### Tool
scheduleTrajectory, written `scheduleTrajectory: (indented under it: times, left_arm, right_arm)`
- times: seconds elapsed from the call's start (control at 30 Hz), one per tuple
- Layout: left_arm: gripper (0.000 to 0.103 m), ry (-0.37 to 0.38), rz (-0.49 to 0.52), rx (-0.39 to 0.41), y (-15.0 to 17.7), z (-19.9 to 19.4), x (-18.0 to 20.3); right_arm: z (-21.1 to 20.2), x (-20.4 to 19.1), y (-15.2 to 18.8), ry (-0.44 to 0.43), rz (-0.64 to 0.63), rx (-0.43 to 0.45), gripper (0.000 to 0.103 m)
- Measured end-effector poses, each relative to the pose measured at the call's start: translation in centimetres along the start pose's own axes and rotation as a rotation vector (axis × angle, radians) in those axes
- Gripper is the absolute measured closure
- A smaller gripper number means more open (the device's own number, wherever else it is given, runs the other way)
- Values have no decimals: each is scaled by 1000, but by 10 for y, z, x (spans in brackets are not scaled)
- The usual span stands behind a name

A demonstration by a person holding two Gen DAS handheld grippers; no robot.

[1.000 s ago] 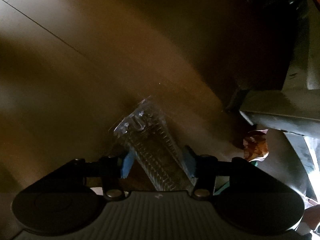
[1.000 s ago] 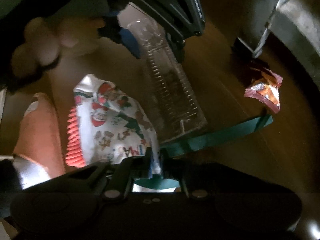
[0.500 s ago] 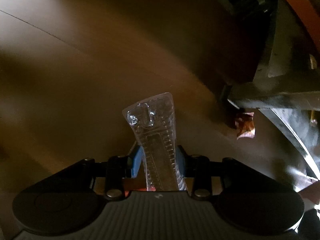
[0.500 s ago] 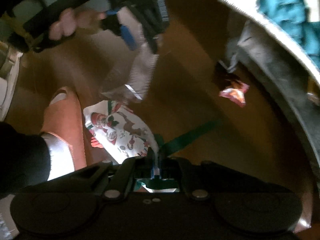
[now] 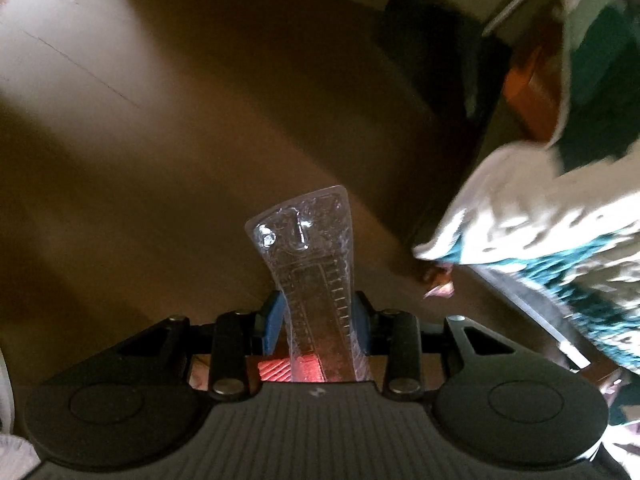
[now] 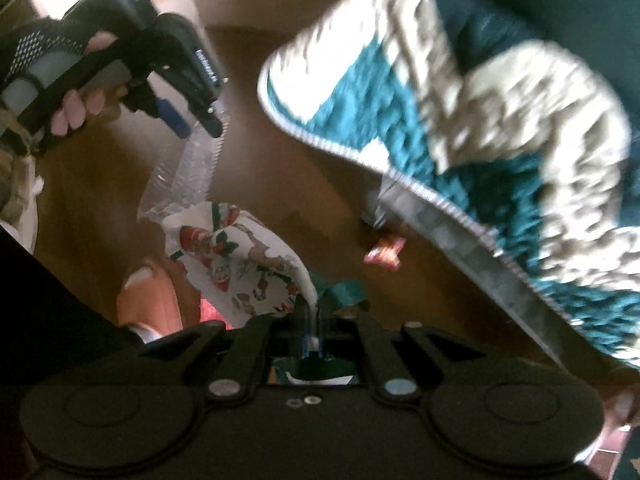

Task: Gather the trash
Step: 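Lift tray in left tool while right tool carries Christmas bag to wastebasket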

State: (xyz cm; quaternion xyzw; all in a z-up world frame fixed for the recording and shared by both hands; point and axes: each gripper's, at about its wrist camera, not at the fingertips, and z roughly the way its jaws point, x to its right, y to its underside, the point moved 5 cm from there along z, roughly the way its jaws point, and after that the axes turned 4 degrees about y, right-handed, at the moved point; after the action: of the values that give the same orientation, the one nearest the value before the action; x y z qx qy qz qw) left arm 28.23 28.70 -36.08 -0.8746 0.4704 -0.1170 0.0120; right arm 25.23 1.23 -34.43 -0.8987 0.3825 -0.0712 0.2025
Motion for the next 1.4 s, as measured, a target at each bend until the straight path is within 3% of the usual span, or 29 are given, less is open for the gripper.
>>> scheduleTrajectory:
  times: [0.17, 0.53, 0.9, 1.2, 1.4]
  left_arm:
    - [67, 61, 14, 103, 4, -70, 12]
    - [67, 222, 141, 313, 38, -218, 71]
    - [67, 304, 249, 533, 51, -336, 148]
    - [67, 365, 339, 685, 34, -421, 217]
    - [67, 363, 436, 793, 18, -456, 275]
  right_arm:
    - [-63, 4, -11, 40, 44, 111, 100]
    - [-215, 27, -39, 170, 74, 393, 100]
    - [-347, 60, -87, 348, 69, 655, 100]
    - [-427, 100, -150, 509, 75, 784, 100]
    - [-448, 128, -187, 591, 107, 802, 100]
